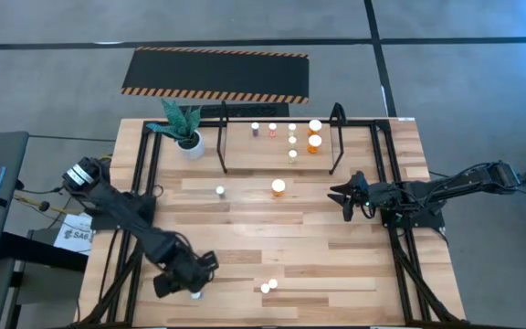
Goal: Pick and place medicine bottles onto shelf by color
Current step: Put the blue pill bottle on the shelf
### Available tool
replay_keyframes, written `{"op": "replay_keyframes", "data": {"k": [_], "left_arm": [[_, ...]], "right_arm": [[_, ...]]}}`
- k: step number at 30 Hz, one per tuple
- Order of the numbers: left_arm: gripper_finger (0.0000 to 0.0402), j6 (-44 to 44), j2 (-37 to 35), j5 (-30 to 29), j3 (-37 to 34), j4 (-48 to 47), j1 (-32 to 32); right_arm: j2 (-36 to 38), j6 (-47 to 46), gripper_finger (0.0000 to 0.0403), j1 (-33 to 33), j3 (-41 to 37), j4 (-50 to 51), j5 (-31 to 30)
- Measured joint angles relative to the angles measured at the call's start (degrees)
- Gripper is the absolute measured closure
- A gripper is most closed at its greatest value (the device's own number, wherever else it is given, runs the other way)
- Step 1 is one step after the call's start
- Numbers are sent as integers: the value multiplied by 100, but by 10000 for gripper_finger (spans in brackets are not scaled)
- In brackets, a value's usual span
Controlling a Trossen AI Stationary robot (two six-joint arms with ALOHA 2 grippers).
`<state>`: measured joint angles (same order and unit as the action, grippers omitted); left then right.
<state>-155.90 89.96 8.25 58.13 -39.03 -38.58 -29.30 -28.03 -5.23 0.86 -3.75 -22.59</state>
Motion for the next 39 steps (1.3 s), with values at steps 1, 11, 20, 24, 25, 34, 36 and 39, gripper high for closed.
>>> {"op": "replay_keyframes", "data": {"k": [1,11,20,24,25,34,36,39], "left_arm": [[166,-164,10,-26,0,21,-91],[166,-813,92,-191,0,298,-427],[166,-785,390,-191,-4,551,-455],[166,-817,391,-162,-4,647,-460],[166,-815,391,-155,-4,646,-460],[166,-835,391,-78,-4,735,-460],[166,-839,457,-48,-4,761,-460],[166,-835,591,-29,-7,799,-489]], "right_arm": [[0,0,241,0,0,0,2],[0,0,241,2,0,2,2],[2,0,241,0,0,-6,0],[1,1,241,2,0,4,2],[2,0,241,0,0,4,2],[0,0,241,2,0,2,2],[1,1,241,2,0,2,1],[2,0,241,1,0,3,0]]}}
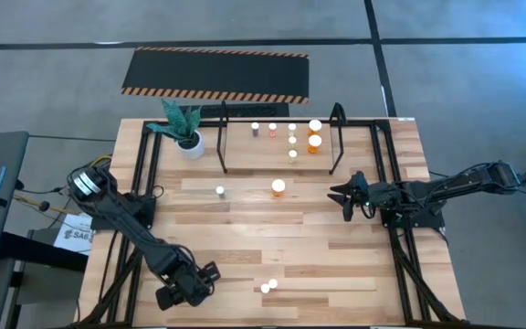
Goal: Pick and place medicine bottles onto shelf by color
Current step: Put the blue pill bottle on the shelf
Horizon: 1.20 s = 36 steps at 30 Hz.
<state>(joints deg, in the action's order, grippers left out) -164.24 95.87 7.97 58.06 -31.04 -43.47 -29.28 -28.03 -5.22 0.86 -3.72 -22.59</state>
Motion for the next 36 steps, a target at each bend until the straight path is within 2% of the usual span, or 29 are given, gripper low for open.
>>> {"op": "replay_keyframes", "data": {"k": [9,20,24,29,36], "left_arm": [[173,33,78,63,0,56,-28],[293,52,78,31,0,124,19],[316,100,78,153,0,117,173],[308,854,78,463,2,-14,512],[300,2208,76,521,7,-383,1101]], "right_arm": [[0,0,241,0,0,-3,2],[-2,0,241,-1,0,-1,2],[-2,0,241,0,0,-2,2],[-1,0,241,-1,0,-2,1],[0,0,241,0,0,-3,0]]}}
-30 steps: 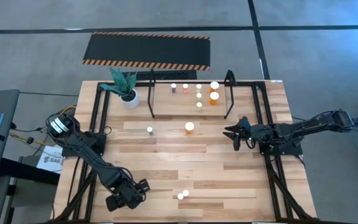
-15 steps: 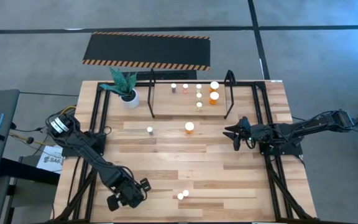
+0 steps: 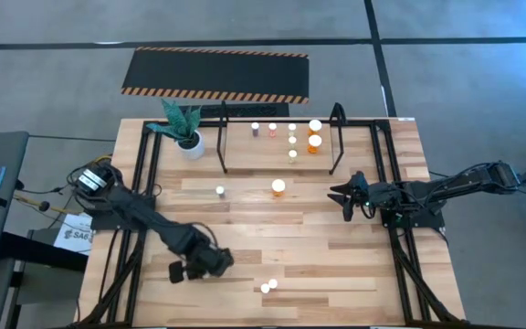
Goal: Pick and place medicine bottles onto shelf by color
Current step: Put the blue pill bottle on the shelf
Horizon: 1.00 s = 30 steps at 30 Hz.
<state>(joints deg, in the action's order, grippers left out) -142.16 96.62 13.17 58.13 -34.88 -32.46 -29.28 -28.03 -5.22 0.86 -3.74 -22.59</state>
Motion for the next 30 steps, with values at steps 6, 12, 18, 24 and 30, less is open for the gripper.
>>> {"op": "replay_keyframes", "data": {"k": [6,12,18,24,30], "left_arm": [[313,1343,-1,196,2,-317,737],[308,2757,-9,241,7,-572,1492],[307,3991,-9,304,7,-724,2269],[306,4809,-7,305,2,-816,2968],[306,5237,-1,343,0,-828,3569]], "right_arm": [[0,0,241,1,0,0,1],[-1,2,241,1,0,2,2],[-2,2,241,-1,0,0,0],[0,0,241,-1,0,0,2],[-2,0,241,1,0,1,0]]}}
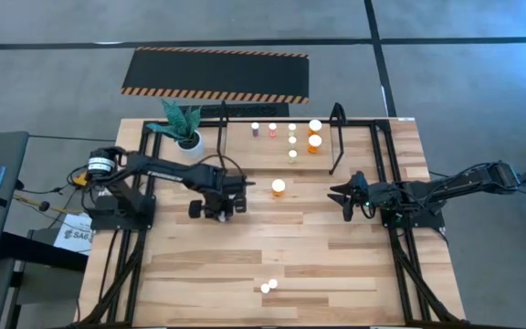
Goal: Pick and place medicine bottles onto shelf by color
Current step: Put the blue pill bottle on the shelf
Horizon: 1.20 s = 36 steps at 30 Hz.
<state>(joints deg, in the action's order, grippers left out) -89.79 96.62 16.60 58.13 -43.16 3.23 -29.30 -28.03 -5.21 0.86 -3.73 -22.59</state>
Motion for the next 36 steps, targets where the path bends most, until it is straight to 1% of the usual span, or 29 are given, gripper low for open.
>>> {"op": "replay_keyframes", "data": {"k": [4,14,17,20,23,25,27,30,33,36], "left_arm": [[306,28,18,-30,70,-29,233],[306,118,20,-768,652,-565,268],[306,175,226,-894,845,-645,268],[306,515,673,-788,1275,-1075,307],[306,1039,1176,-627,1905,-1665,378],[306,1386,1465,-642,2358,-2072,414],[306,1628,1668,-783,2742,-2260,423],[306,1844,1823,-1092,3116,-2372,421],[306,1873,1878,-1320,3329,-2380,445],[306,1934,1880,-1463,3399,-2382,514]], "right_arm": [[2,0,241,-2,0,-1,2],[0,0,241,-2,0,-1,0],[0,2,241,-2,0,1,2],[1,1,241,-1,0,1,0],[2,2,241,-2,0,-1,0],[0,1,241,-1,0,-1,0],[2,0,241,-2,0,-2,0],[2,0,241,0,0,-1,0],[2,0,241,0,0,-1,0],[2,0,241,0,0,-1,2]]}}
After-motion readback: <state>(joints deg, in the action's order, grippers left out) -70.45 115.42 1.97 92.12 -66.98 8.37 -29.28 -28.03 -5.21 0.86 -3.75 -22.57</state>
